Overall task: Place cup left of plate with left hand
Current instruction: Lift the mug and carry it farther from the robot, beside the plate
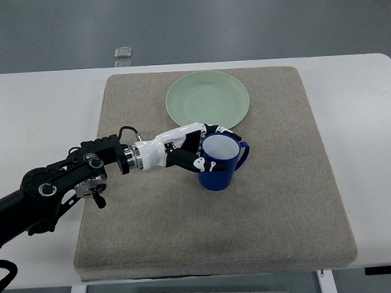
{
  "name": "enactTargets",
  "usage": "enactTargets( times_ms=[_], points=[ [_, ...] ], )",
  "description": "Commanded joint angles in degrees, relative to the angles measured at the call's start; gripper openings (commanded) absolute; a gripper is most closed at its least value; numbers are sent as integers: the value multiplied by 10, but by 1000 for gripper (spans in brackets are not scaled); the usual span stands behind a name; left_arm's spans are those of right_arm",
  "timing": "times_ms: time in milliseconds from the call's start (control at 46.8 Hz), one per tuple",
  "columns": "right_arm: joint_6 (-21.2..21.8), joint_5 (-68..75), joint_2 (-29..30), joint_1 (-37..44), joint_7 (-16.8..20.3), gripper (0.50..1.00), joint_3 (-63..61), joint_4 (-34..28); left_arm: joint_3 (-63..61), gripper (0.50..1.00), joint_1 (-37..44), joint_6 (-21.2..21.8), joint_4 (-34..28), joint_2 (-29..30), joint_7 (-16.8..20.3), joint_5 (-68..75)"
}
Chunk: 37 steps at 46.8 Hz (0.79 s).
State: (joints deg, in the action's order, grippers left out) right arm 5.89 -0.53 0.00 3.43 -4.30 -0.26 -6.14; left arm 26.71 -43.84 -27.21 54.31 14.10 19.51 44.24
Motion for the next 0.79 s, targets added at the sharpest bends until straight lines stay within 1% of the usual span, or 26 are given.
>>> enactTargets(
  times_ms=[0,43,171,406,555,662,768],
  points=[
    [0,0,0,0,0,934,0,1,2,500,-1,2,-1,0,1,-2],
    [0,0,0,0,0,934,0,0,3,500,-2,6,-4,0,1,-7],
    [0,0,0,0,0,934,0,0,17,500,-3,36,-17,1,1,-12],
    [0,0,0,0,1,934,0,0,77,500,-2,87,-39,9,6,-12],
    [0,0,0,0,0,934,0,0,128,500,-1,102,-53,18,8,-11],
    [0,0,0,0,0,934,0,0,137,500,-1,120,-56,25,9,-9],
    [0,0,0,0,0,934,0,0,139,500,-2,143,-69,29,24,-6]
  ],
)
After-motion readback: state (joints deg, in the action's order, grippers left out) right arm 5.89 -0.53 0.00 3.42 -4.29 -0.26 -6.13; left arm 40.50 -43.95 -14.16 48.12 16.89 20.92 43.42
